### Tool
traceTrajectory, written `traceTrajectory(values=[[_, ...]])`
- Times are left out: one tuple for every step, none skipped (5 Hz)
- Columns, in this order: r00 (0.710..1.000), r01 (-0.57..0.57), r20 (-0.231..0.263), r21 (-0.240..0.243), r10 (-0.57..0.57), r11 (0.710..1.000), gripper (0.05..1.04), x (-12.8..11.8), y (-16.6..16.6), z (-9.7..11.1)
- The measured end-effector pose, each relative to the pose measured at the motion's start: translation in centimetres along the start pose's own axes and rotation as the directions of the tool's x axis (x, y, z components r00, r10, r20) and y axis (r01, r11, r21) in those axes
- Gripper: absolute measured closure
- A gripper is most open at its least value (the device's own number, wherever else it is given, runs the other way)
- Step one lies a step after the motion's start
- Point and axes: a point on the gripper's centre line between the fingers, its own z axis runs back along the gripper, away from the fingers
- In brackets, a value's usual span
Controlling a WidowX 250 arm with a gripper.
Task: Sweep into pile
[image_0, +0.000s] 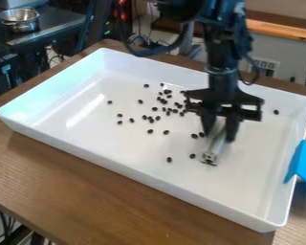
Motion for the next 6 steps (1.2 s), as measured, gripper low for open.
traceTrajectory(values=[[1.000, -0.012, 0.002, -0.007, 0.012, 1.000, 0.704, 0.9, 2.8, 0.1], [1.000, -0.003, 0.012, -0.004, 0.003, 1.000, 0.704, 1.2, 5.5, 0.4], [1.000, 0.007, 0.004, -0.005, -0.007, 1.000, 0.704, 1.3, 8.8, 0.8], [0.999, 0.023, -0.024, 0.002, -0.023, 1.000, 0.704, 1.0, 12.0, 1.1], [0.998, 0.032, -0.046, -0.001, -0.032, 0.999, 0.704, 0.5, 15.5, 1.5], [0.999, 0.031, -0.019, 0.006, -0.031, 1.000, 0.704, 0.2, 19.1, 2.8]])
